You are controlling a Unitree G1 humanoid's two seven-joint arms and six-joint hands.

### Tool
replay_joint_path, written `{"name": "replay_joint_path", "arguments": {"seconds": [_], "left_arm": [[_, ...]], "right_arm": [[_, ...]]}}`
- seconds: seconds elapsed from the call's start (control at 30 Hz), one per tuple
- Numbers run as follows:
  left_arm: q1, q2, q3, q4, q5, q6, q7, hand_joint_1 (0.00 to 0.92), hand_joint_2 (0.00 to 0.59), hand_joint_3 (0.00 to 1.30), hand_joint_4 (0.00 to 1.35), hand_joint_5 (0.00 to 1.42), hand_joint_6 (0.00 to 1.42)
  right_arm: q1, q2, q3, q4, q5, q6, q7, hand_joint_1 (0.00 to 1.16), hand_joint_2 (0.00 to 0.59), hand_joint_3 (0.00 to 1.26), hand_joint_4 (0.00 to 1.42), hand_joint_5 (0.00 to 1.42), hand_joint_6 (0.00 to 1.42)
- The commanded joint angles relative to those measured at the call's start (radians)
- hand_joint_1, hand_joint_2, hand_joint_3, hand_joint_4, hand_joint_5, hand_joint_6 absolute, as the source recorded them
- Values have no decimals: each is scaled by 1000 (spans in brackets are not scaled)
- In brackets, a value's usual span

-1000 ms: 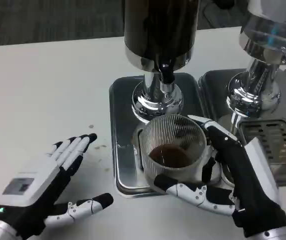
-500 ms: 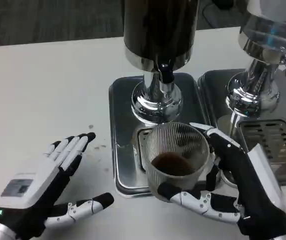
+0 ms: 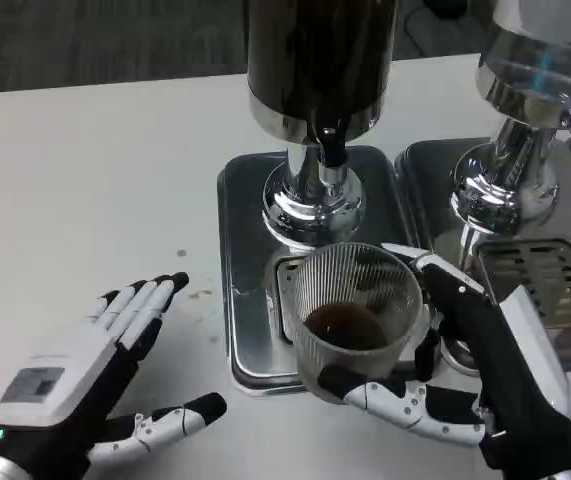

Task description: Grasp the cup under the faucet to collect the drink, then remove the cup.

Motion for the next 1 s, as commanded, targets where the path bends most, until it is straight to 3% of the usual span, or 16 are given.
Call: {"name": "replay_joint_path", "arguments": {"seconds": [0.03,1.0], "left_arm": [[5,-7,5,-12,8,12,4,0,140,0,0,0,0],[15,-23,8,-21,7,24,7,0,146,0,0,0,0]], "right_arm": [[-17,9,-10,-41,26,-14,6,879,193,551,654,865,1145],[-9,25,-20,-34,30,-24,7,876,193,558,654,876,1145]]}}
